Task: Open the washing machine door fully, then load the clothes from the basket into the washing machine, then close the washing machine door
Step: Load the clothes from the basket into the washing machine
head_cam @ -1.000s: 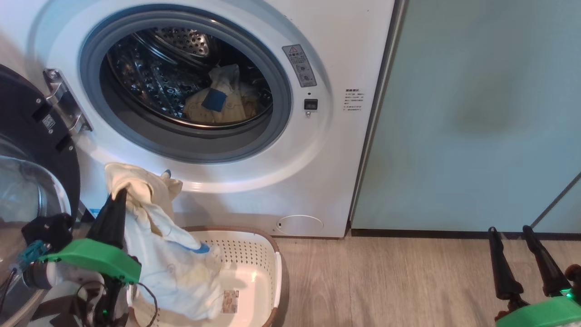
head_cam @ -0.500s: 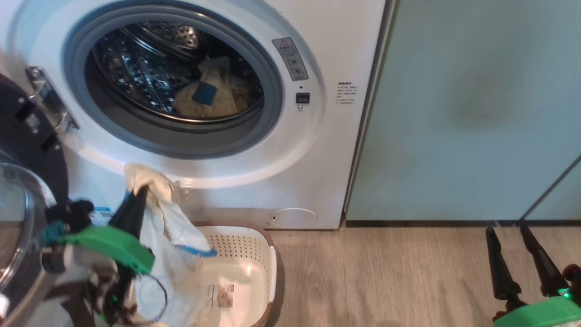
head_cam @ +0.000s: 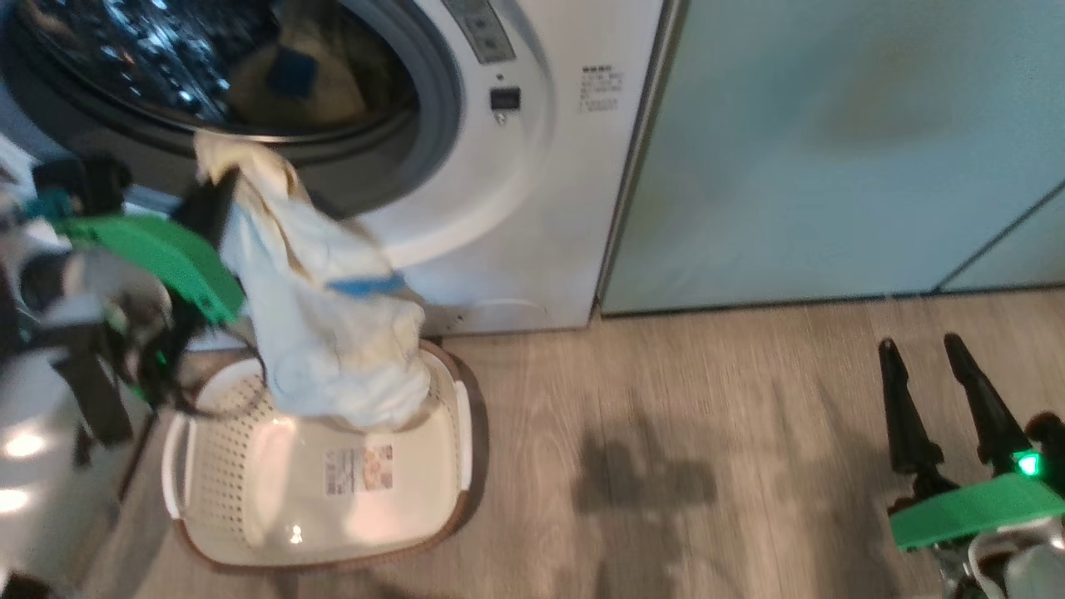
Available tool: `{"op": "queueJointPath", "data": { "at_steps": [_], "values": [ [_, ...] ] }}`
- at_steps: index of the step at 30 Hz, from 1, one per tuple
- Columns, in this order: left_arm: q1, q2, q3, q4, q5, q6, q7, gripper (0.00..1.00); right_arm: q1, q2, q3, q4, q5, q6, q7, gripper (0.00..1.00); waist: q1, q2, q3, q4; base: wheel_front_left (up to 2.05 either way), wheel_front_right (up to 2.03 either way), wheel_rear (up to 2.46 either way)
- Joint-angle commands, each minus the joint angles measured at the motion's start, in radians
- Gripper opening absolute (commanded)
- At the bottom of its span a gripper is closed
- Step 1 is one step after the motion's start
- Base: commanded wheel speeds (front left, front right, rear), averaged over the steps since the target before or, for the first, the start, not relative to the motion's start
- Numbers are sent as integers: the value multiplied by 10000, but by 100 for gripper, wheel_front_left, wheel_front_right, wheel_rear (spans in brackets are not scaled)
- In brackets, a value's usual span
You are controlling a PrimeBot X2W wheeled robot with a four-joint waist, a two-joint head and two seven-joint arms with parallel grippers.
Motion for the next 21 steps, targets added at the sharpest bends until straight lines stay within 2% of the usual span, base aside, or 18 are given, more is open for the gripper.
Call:
{"op": "queueJointPath", "data": {
  "at_steps": [1,10,21],
  "values": [
    [-1063,694,292,-64,-88,-6,26,0,-467,-63,243,-360,24,17,-67,100,-3,0,686,-365,0,0,0],
    [-3605,1450,-152,1120,-352,-6,256,0,-1379,131,394,-481,100,17,-67,100,-3,0,2292,-954,0,0,0],
    [-5874,1804,-758,2322,-107,-6,347,0,-2162,349,526,-617,212,17,-67,100,-3,0,3687,-1482,0,0,0]
  ]
}}
